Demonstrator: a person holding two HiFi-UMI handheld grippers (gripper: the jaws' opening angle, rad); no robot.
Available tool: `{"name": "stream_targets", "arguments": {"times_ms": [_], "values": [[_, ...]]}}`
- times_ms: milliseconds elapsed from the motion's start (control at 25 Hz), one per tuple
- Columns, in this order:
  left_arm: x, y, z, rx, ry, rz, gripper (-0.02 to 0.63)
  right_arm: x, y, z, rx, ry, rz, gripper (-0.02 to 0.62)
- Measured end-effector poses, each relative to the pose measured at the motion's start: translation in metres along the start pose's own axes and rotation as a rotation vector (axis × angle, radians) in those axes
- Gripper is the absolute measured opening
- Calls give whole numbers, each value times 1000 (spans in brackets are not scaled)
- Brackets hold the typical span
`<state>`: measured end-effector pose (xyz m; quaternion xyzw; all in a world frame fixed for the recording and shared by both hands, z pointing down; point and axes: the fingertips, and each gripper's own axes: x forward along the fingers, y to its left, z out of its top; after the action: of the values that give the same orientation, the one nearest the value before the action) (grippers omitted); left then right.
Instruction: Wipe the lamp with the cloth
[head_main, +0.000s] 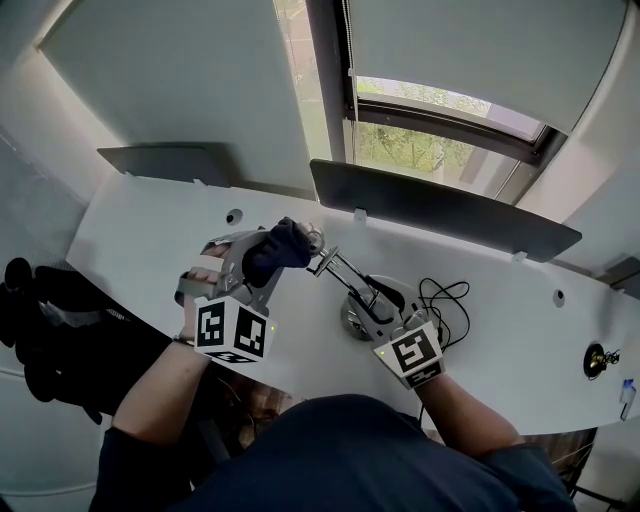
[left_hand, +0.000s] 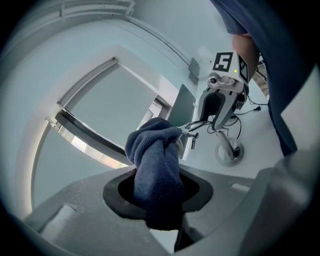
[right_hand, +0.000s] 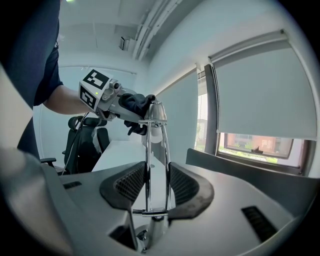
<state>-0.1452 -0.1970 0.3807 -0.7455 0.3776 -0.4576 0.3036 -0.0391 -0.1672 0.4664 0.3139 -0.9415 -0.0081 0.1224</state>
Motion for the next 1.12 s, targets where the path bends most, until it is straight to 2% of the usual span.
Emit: {"name": "stream_targets", "arguments": {"times_ms": [800, 1120], "values": [[17, 20, 0, 547, 140, -18, 130, -1, 1, -4, 17, -2, 1, 160], [29, 23, 1, 649, 164, -54, 130, -2, 0, -4, 23, -6, 4, 160]]}}
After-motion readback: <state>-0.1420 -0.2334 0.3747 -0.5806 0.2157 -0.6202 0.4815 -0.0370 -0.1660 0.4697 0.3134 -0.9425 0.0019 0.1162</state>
